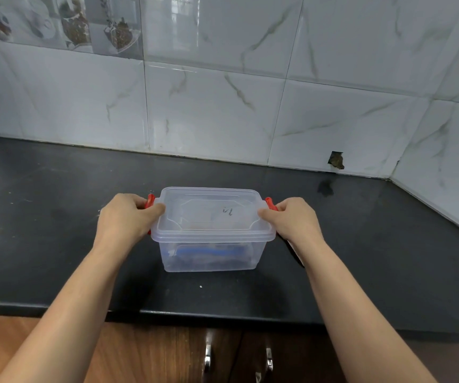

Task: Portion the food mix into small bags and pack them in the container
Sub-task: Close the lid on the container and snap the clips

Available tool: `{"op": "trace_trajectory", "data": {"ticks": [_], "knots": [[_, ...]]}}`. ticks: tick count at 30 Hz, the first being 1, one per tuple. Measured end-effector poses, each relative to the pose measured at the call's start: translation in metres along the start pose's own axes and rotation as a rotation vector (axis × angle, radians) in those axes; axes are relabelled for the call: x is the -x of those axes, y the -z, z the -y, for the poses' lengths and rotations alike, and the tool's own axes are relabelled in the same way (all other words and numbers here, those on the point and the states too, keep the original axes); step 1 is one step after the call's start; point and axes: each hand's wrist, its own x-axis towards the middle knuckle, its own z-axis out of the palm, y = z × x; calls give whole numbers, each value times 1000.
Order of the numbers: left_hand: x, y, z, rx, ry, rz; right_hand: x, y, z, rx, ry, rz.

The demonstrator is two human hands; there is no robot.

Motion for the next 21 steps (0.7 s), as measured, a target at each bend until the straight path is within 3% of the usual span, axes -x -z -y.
{"op": "trace_trajectory", "data": {"ticks": [9, 13, 16, 18, 21], "knots": [[0, -2, -4, -148, -131, -90, 3, -7, 5, 277, 90, -155], [-1, -3, -2, -185, -175, -108, 4, -15, 9, 499, 216, -278], [-1, -4, -1, -164, -180, -104, 3, -13, 6, 516, 244, -264], [-1, -5, 5, -96, -169, -77, 4, -8, -2, 399, 245, -228], [8, -4, 13, 279, -123, 67, 5, 6, -19, 200, 138, -282]]}}
